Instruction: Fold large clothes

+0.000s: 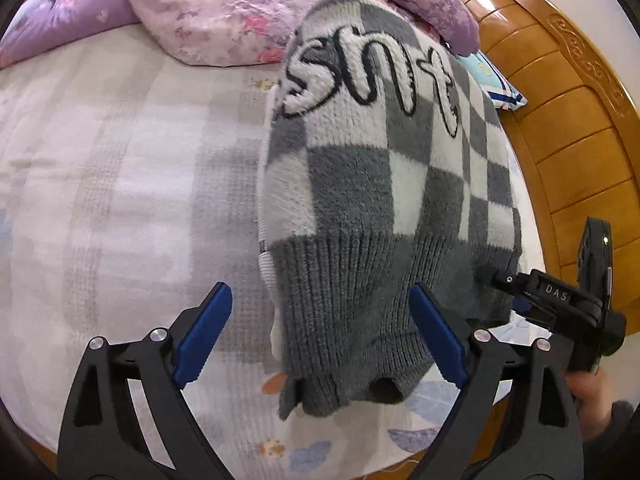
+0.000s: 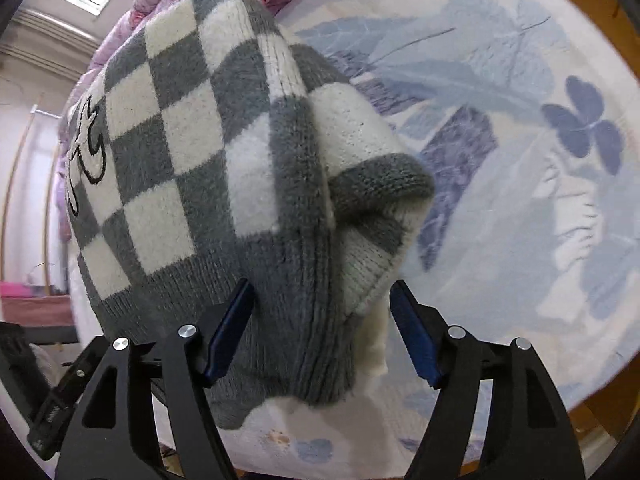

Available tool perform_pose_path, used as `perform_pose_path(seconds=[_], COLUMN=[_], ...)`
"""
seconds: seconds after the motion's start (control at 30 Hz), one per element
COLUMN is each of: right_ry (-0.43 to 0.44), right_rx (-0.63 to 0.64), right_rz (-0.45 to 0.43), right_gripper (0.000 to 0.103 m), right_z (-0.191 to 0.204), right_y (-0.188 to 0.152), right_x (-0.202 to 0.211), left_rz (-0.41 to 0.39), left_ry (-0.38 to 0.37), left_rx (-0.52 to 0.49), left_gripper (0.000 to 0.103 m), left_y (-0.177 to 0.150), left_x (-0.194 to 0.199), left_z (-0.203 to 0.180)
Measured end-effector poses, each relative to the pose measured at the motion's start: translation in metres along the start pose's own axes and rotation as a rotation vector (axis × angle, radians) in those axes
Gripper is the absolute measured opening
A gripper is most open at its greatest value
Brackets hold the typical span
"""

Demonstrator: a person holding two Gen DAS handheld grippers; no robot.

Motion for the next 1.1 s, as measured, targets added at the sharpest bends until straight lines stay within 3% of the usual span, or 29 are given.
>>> perform_pose_path(seconds=[0.13,0.27,0.53,0.67,0.8,0.87,1.1], right_ry=[-0.101,-0.134,-0.068,-0.091,-0.172,-0.227,-0.352], right_rx=[0.034,0.127,0.293,0.342,0.388,0.406,0.432], right_rz=[-0.020,-0.035,-0.116,-0.140,-0.167,-0.188,-0.259], right_gripper=[0.068,0.070,0.073,0.073,0.074,0.085,0.086], right_z=[0.018,0.057,0.172,0.224,0.280,0.306,0.404], right_y=[-0.009,-0.015,-0.031,-0.049,-0.074,-0.088,-0.141], right_x=[0.029,0.052,0.088,0.099,0.107,0.111,0.128], left_rz=[0.007,-0.049,-0.107,-0.121,-0.132,-0.140,-0.183], left_ry=[0.007,-0.002,-0.066,-0.096,-0.108,-0.115,-0.115], left_rx=[0.008,0.006,0.008,0.019,-0.036,-0.061,-0.118], left_gripper=[0.091,0.091,0.091,0.091,0.091,0.091,0.091], left_y=[0.007,0.011,0.017,0.017,0.016,0.017,0.016], left_x=[0.021,0.059,0.129,0.156,0.186,0.205,0.282], left_z=[0.008,0.017,0.052,0.080,0.109,0.128,0.205])
Point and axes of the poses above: each gripper's, at about its wrist camera, not at the fingertips, and x roughly against the way its jaws point, z to its left, y to its top, the point moved 4 cm from there along -x, roughly the way its jaws point, and after that the axes turned 10 degrees about x, right-handed, at the moved point
